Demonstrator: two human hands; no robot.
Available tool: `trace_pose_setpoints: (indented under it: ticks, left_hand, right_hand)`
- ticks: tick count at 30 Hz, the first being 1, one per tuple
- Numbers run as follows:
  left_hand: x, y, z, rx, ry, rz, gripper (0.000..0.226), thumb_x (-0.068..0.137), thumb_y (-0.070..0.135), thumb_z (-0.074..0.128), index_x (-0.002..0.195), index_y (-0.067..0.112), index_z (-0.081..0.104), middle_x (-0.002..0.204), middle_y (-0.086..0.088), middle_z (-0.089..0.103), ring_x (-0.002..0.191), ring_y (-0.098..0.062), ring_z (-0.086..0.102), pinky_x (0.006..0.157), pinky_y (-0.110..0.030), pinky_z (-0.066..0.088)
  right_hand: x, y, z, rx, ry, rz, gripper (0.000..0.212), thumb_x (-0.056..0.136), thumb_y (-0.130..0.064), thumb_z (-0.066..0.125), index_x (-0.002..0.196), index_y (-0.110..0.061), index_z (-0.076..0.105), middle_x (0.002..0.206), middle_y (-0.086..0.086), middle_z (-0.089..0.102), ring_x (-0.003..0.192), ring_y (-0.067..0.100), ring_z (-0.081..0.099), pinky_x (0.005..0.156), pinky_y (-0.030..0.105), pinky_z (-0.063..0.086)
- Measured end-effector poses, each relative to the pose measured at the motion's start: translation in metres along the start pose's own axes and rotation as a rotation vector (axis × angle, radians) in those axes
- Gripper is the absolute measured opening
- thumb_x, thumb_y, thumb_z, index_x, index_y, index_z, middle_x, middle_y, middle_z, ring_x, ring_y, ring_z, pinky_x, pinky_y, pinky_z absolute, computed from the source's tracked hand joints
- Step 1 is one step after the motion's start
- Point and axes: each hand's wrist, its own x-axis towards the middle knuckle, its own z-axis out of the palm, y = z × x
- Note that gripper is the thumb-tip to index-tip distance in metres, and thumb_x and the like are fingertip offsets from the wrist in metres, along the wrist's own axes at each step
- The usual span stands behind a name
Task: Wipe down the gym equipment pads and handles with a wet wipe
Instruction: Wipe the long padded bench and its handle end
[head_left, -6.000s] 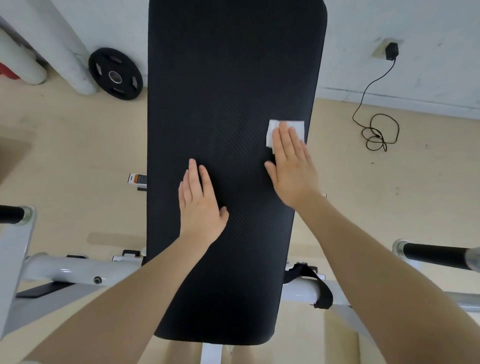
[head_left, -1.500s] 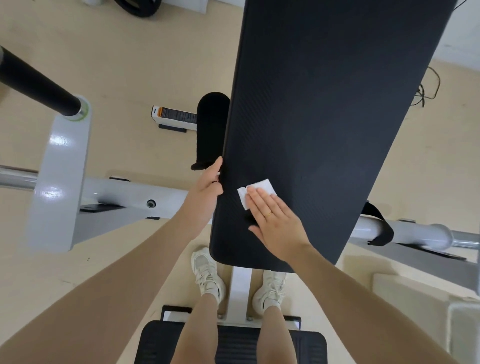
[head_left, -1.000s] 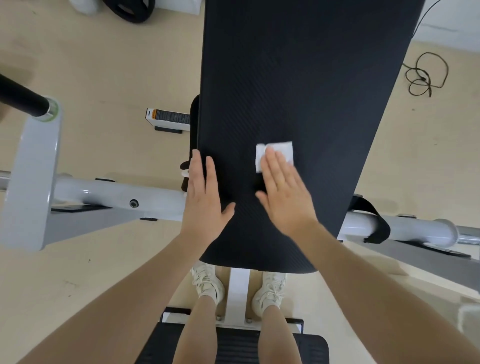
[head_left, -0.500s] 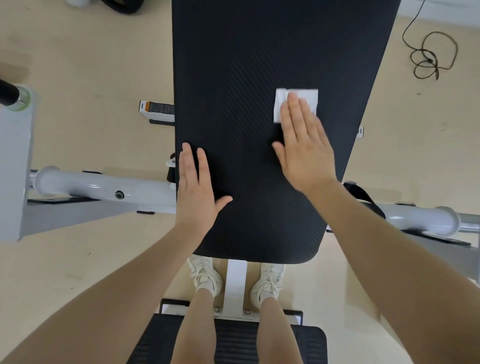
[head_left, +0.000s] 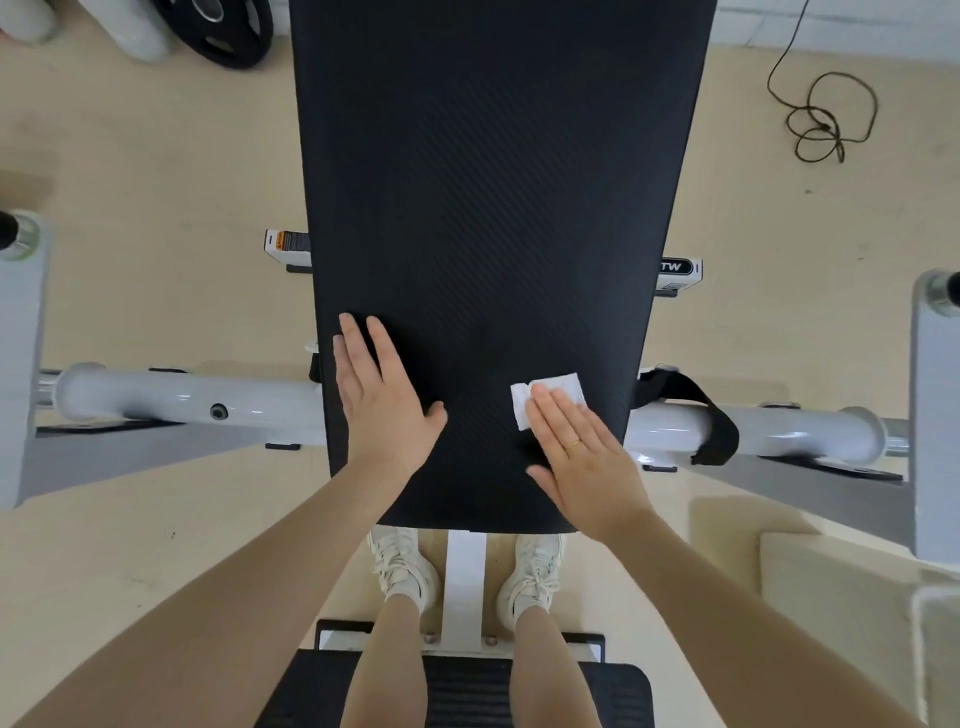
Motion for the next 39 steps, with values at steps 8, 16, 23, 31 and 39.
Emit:
trace_pose_setpoints:
  ticks: [8, 16, 23, 31, 39]
  left_hand:
    - [-0.004, 0.05, 0.019, -0.093, -0.002, -0.137, 0.126, 0.07, 0.062, 0.065, 0.143, -0.005, -0.013, 0.153, -0.022, -0.019, 0.142, -0.038, -0.015, 0.115, -0.039, -0.007]
    - [0.004, 0.069, 0.021, -0.037, -0.02, -0.249, 0.136, 0.064, 0.068, 0.065, 0.141, -0.01, -0.015, 0.151, -0.028, -0.019, 0.141, -0.039, -0.015, 0.114, -0.039, -0.007]
    - [0.006, 0.072, 0.024, 0.025, -0.034, -0.269, 0.135, 0.065, 0.07, 0.061, 0.14, -0.011, -0.017, 0.15, -0.029, -0.019, 0.141, -0.041, -0.015, 0.114, -0.04, -0.007]
    - [0.009, 0.075, 0.024, 0.046, -0.069, -0.315, 0.136, 0.064, 0.069, 0.06, 0.139, -0.01, -0.021, 0.15, -0.027, -0.022, 0.141, -0.041, -0.016, 0.116, -0.042, -0.001]
    - [0.01, 0.071, 0.029, 0.037, -0.017, -0.294, 0.137, 0.063, 0.069, 0.061, 0.139, -0.013, -0.018, 0.149, -0.03, -0.02, 0.14, -0.042, -0.017, 0.113, -0.039, -0.012]
  right_hand:
    - [0.092, 0.085, -0.07, 0.059, 0.24, 0.102, 0.058, 0.097, -0.033, 0.031, 0.144, 0.0, 0.026, 0.152, 0.016, 0.026, 0.14, 0.031, 0.024, 0.114, 0.041, 0.023]
    - [0.077, 0.089, -0.057, -0.019, 0.191, 0.004, 0.064, 0.094, -0.04, 0.033, 0.143, 0.001, 0.025, 0.151, 0.016, 0.027, 0.14, 0.031, 0.022, 0.115, 0.04, 0.015]
    - [-0.005, 0.076, -0.012, -0.081, 0.05, -0.151, 0.063, 0.098, -0.046, 0.018, 0.147, -0.006, 0.017, 0.153, 0.008, 0.021, 0.144, 0.022, 0.009, 0.116, 0.036, 0.009]
    - [0.095, 0.122, -0.076, 0.041, 0.363, 0.011, 0.058, 0.096, -0.038, 0.034, 0.139, 0.0, 0.036, 0.147, 0.015, 0.037, 0.137, 0.028, 0.033, 0.112, 0.037, 0.024]
    - [0.02, 0.097, -0.016, -0.015, 0.175, -0.162, 0.063, 0.095, -0.041, 0.027, 0.144, -0.002, 0.018, 0.152, 0.01, 0.025, 0.14, 0.023, 0.018, 0.115, 0.038, 0.017]
